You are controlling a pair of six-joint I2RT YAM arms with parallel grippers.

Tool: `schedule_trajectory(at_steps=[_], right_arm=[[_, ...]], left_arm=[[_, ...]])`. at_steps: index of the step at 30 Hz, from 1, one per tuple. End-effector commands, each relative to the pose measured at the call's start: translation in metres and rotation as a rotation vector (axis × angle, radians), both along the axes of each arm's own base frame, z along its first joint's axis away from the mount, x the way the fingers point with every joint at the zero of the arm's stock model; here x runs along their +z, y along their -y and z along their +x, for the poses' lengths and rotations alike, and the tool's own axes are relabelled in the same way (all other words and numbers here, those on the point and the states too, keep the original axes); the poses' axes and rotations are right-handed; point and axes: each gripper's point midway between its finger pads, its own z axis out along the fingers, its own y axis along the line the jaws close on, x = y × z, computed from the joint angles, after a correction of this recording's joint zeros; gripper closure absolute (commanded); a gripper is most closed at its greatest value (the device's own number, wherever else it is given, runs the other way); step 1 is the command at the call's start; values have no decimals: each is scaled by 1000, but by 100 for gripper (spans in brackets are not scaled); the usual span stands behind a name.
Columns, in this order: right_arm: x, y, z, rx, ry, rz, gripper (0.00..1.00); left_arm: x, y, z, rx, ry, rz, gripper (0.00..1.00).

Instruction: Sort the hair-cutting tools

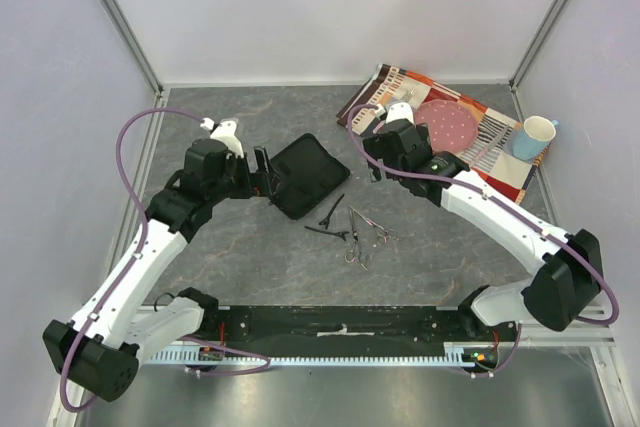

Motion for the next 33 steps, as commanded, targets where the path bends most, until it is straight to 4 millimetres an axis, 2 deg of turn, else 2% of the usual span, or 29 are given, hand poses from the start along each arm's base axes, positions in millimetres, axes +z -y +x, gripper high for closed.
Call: schedule_trajectory(at_steps=[1,2,4,7,11,14,24,26,33], right_arm=[[-1,-20,-13,69,-66,28,2],[-7,-32,-22,97,-81,24,2],[-28,-41,-31,68,-112,9,2],[-48,-64,-46,49,-143,40,3],[-59,-94,-54,-8,-140,171,9],[-67,-105,-56,-79,-139,225,12],[-97,-142,-53,-200,-166,292,24],[-106,-143,-50,-218,-167,277,25],[-114,-156,-39,-245,-161,281,29]], left_arm=[[19,2,-1,-33,58,-8,0],[19,3,-1,-36,58,-11,0],[18,4,-1,-37,57,-16,0],[15,2,-2,-27,54,-13,0],[14,1,-5,-31,54,-17,1],[13,1,-10,-38,52,-22,1],[18,6,-23,-72,48,-63,2],[17,6,-25,-80,47,-67,2],[14,5,-29,-93,50,-58,2]])
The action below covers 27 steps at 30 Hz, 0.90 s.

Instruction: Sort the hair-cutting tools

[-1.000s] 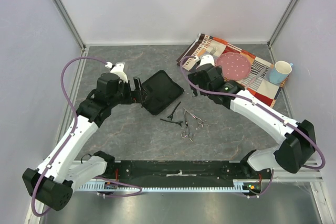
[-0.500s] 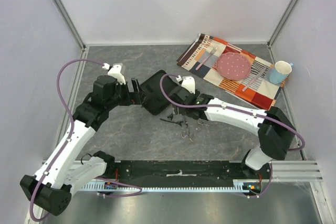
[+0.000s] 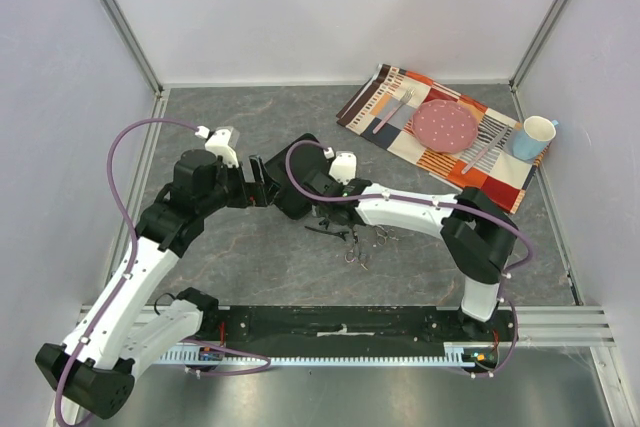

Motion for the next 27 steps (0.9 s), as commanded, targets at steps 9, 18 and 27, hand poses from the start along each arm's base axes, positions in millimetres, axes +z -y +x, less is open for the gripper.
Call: schedule_trajectory(at_steps=[9,18,27], right_arm=[[-9,-26,15,-61,8,49,39],[-39,-19,12,-91,-30,7,42],[-46,-20,13,-95,-37,10,73]], left_arm=[[-1,1,-6,-45,7,24,2],[-4,0,-6,-47,0,33,2],[-6,-2,-4,-34,-4,47,2]])
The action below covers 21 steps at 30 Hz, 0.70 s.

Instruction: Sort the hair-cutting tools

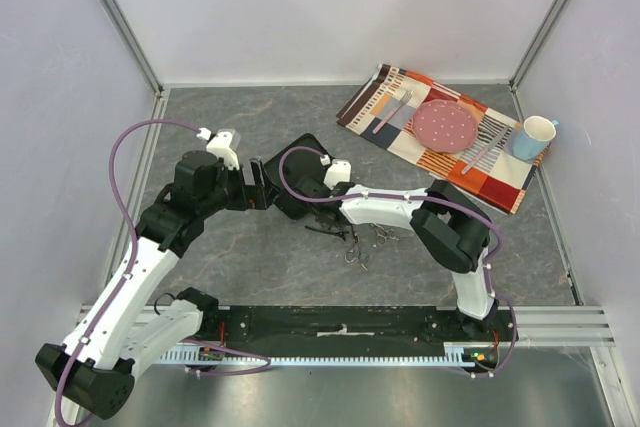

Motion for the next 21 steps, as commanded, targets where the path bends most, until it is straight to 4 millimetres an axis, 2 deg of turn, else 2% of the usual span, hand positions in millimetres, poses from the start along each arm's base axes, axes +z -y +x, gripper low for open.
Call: schedule_trajectory(at_steps=[1,2,3,5,9,12,13,15,16,18,19,21], right_arm=[[0,-6,7,-20,14,29,77],[0,-7,7,-20,13,31,82],[0,-8,7,-17,14,31,91],[0,-7,10,-23,18,36,100],[8,-8,19,-24,47,51,100],[30,-5,30,-25,100,55,100],[45,-4,33,-22,125,69,100],[62,1,34,21,152,41,100],[77,9,34,15,174,25,100],[91,21,31,30,192,-9,100],[108,30,30,24,221,-9,100],[117,42,24,41,238,-35,100]], left_arm=[[-1,-1,3,-14,12,31,2],[-3,-2,4,-9,7,35,2],[-3,-2,4,-6,8,37,2],[-4,-4,7,7,5,46,2],[-9,-8,13,33,0,74,2],[-11,-12,18,56,-7,97,2],[-9,-12,20,63,-5,100,3],[-10,-14,23,90,-16,98,3],[-9,-16,25,112,-16,97,3],[-8,-20,28,174,-38,81,4],[-14,-22,29,197,-66,91,5],[-21,-30,34,282,-99,88,7]])
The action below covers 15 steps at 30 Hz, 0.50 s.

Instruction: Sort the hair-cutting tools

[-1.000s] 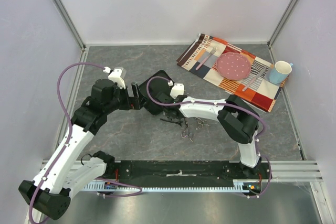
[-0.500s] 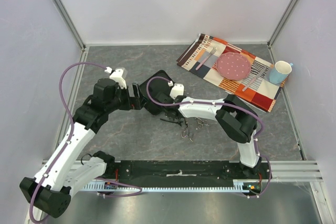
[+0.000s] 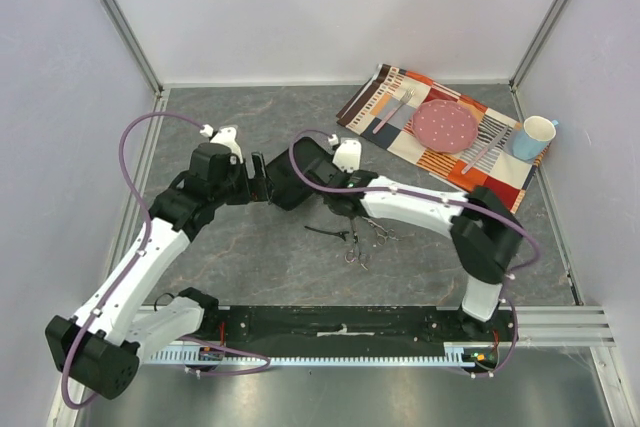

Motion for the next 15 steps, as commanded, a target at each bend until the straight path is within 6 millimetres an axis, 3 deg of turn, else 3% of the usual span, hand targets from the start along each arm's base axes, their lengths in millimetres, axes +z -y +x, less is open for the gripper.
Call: schedule_trajectory(at_steps=[1,5,6,8,13,15], right_arm=[[77,34,0,43,151,-57,100],[101,52,1,115,190,-191,100],[108,55,1,135,200,-210,100],[115,56,2,206,198,-264,100],[124,56,13,369,185,-415,100],[129,62,21,378,189,-475,100]], left_arm=[[2,-13,18,194,-29,-24,9],[-14,-12,33,274,-41,-94,19],[-26,-11,34,278,-63,-112,20],[-31,0,44,278,-65,-192,23],[-65,9,56,292,-117,-265,34],[-79,10,61,295,-135,-265,34]])
